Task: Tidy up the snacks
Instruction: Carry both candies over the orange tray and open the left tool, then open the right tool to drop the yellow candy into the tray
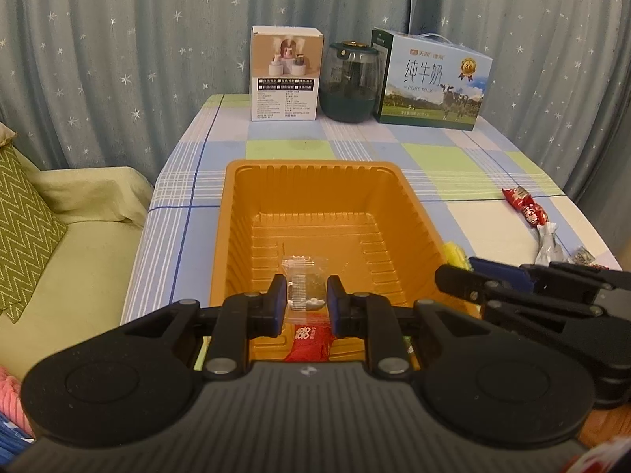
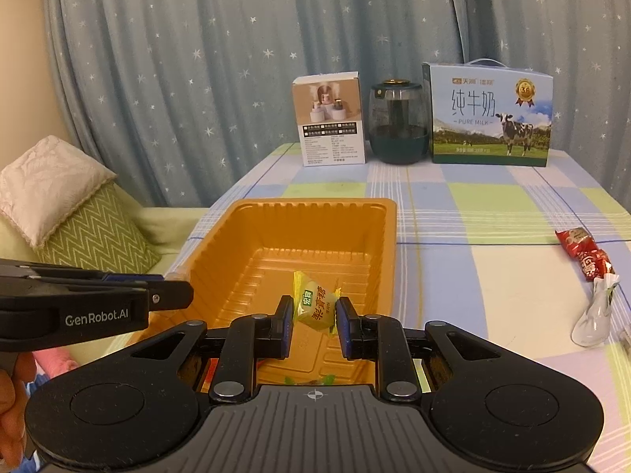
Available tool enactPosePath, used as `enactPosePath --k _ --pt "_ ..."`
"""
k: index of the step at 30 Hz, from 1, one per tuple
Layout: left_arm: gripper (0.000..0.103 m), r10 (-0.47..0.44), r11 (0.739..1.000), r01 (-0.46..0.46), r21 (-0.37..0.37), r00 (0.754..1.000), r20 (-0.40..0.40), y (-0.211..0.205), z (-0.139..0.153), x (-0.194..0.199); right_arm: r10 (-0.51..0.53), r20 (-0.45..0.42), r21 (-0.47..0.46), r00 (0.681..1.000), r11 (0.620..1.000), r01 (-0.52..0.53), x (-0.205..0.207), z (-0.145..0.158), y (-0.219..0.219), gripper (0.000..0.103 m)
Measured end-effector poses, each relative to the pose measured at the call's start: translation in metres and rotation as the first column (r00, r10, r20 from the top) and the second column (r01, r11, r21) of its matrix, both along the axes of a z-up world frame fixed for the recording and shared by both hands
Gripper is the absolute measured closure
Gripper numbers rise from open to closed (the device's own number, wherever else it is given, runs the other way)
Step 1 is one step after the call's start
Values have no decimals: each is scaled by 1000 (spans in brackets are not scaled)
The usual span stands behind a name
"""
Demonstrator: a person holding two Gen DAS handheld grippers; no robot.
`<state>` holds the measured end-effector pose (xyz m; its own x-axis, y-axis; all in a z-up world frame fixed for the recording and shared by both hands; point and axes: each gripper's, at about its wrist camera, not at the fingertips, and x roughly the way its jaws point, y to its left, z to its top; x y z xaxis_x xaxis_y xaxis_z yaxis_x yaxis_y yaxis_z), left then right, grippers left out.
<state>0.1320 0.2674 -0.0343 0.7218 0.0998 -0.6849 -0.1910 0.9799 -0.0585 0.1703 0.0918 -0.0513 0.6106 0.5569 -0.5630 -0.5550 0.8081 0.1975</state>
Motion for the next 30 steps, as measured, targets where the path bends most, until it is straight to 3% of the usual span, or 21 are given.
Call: enactPosePath --k 12,14,15,30 --pt "83 -4 1000 4 -4 1000 -21 5 -16 24 -5 -26 -11 1000 1000 4 14 -13 7 80" --pt "66 0 1000 0 -3 1000 -20 7 -17 26 -10 -33 -14 999 1000 10 15 -14 6 80" --pt "52 12 1000 -11 5 1000 -21 7 -17 26 -12 -36 -13 999 1000 11 16 -15 5 80" --pt "54 53 998 -53 38 999 0 23 -8 -11 29 -46 6 999 1000 -29 13 -16 8 80"
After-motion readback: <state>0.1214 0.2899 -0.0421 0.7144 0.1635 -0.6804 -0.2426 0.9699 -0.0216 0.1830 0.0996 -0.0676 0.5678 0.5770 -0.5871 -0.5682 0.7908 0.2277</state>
